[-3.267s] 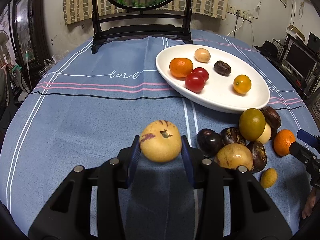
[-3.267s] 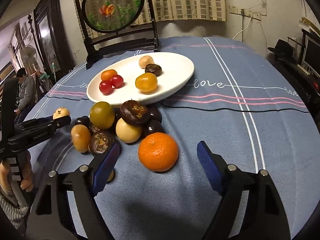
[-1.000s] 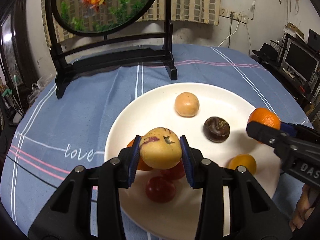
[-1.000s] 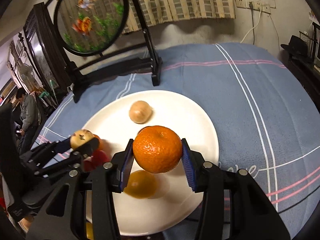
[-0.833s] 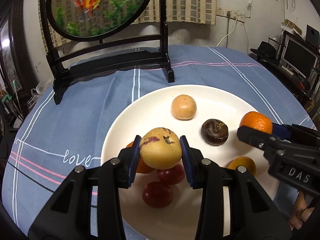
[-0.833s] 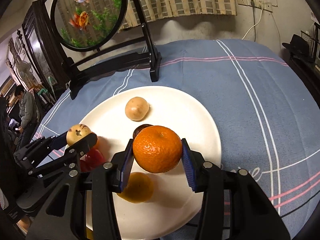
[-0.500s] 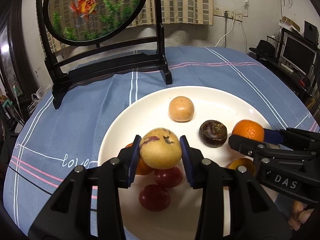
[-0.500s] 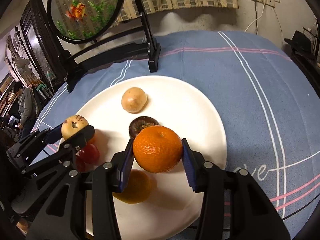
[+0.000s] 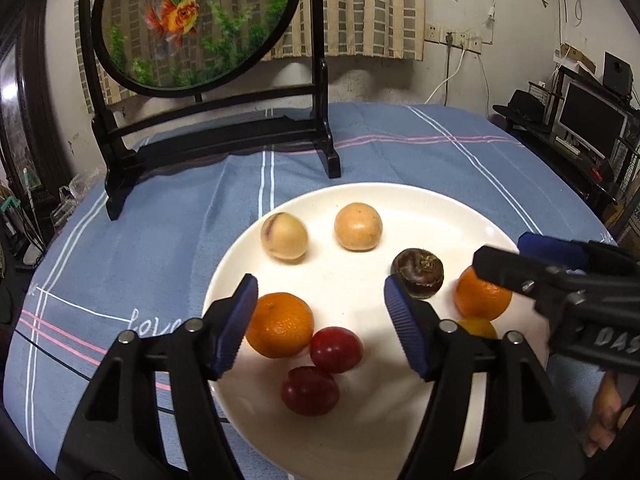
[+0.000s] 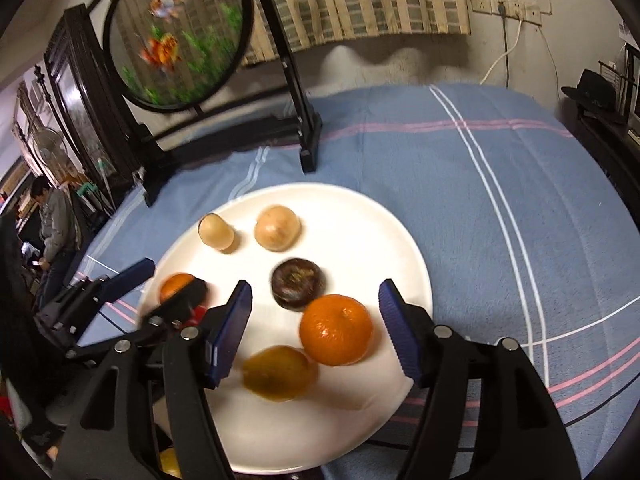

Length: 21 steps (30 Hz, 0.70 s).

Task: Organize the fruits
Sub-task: 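Withdraw both open grippers from the plate toward the fruit pile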

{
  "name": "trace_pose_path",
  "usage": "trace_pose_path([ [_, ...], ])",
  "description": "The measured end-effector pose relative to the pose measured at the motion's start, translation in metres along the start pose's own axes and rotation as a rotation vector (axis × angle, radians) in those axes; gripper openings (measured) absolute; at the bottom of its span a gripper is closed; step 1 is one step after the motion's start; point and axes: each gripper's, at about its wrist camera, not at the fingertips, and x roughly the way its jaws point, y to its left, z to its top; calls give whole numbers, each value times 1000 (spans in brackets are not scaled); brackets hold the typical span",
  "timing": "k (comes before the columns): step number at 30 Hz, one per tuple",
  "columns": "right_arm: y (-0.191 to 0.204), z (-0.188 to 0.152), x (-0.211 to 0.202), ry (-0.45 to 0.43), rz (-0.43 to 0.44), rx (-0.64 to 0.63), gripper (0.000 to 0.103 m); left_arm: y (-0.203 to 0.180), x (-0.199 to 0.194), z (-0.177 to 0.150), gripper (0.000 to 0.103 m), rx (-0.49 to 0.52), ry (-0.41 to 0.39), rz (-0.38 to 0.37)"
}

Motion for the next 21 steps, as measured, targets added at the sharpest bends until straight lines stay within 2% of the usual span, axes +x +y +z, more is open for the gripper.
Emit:
trace_pose_path([
  [2,3,2,-10,-22,11,1,67,0,-8,1,74,1,-20,7],
  [9,22,-1,-52,-99,63,-3,68,9,-34,-7,76,-20,-44,12],
  [12,30,-20,-68,-113,70,-25,70,17,-52,-15,77,-50,-53,8],
  [14,31,-34,-76,-114,72,-29,72,22,-67,-23,81,-74,-66,1],
  [20,28,-76,-98,-125,69,-27,73,26,-104,-60,88,-65,-98,36],
  [21,25,-83,-103,-130,59,-22,83,28,-107,-67,88,-67,-89,41],
])
